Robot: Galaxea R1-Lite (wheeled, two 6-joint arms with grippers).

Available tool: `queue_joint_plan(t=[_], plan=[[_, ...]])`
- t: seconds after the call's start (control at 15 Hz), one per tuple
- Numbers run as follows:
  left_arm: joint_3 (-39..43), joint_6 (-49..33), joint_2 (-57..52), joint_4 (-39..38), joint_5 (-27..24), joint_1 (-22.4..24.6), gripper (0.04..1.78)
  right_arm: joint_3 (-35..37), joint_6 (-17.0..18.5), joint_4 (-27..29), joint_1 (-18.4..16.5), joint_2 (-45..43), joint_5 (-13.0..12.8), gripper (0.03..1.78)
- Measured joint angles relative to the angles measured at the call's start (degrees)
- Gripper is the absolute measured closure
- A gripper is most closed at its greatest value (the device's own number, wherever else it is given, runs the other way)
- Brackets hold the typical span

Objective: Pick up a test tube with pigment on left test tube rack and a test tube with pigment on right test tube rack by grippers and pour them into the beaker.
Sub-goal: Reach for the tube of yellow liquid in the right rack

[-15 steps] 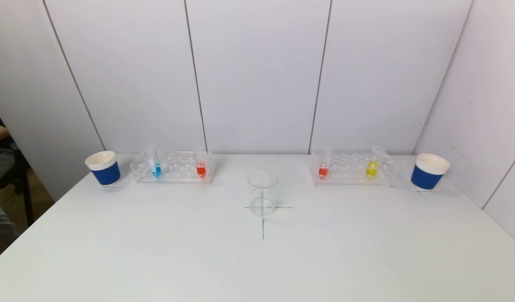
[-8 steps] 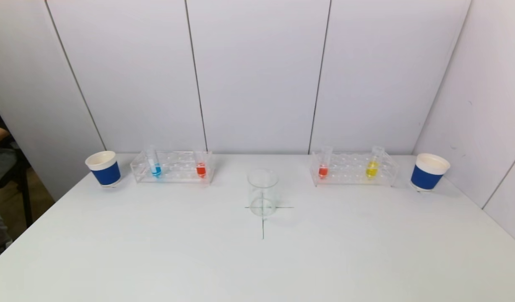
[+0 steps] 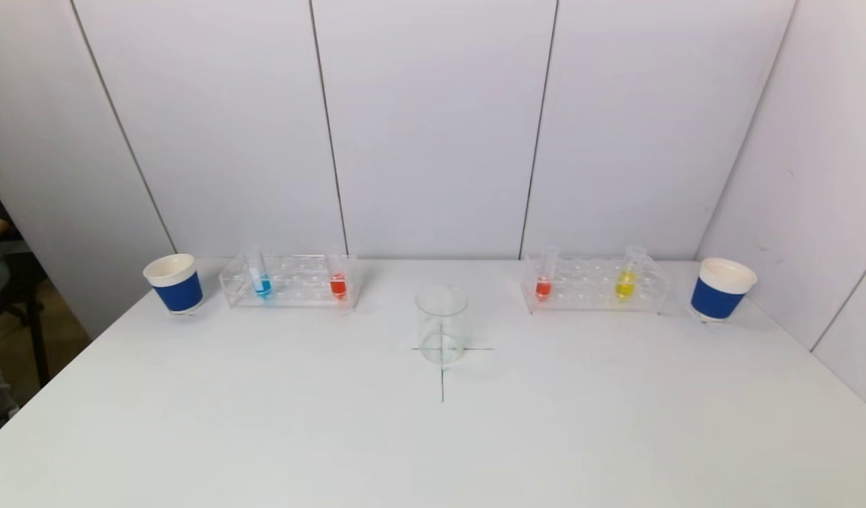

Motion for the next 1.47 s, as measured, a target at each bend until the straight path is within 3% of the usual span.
queue_joint_plan(t=[0.2,0.47,0.87,1.07,1.47], plan=[[0.0,0.0,0.0,-0.02,0.0,0.0,0.06,-4.5,0.39,2.13,0.0,0.02,-0.87,0.04],[0.0,0.0,0.0,0.0,0.02,0.0,0.06,-17.26,0.41,10.87,0.0,2.45,-0.39,0.04],[0.0,0.0,0.0,0.0,0.02,0.0,0.06,-32.98,0.23,12.5,0.0,17.69,1.48,0.04],[0.0,0.0,0.0,0.0,0.02,0.0,0.06,-38.01,0.43,9.44,0.0,27.94,3.34,0.04],[0.0,-0.02,0.0,-0.02,0.0,0.0,0.06,-45.37,0.56,-4.8,0.15,51.41,3.93,0.04]])
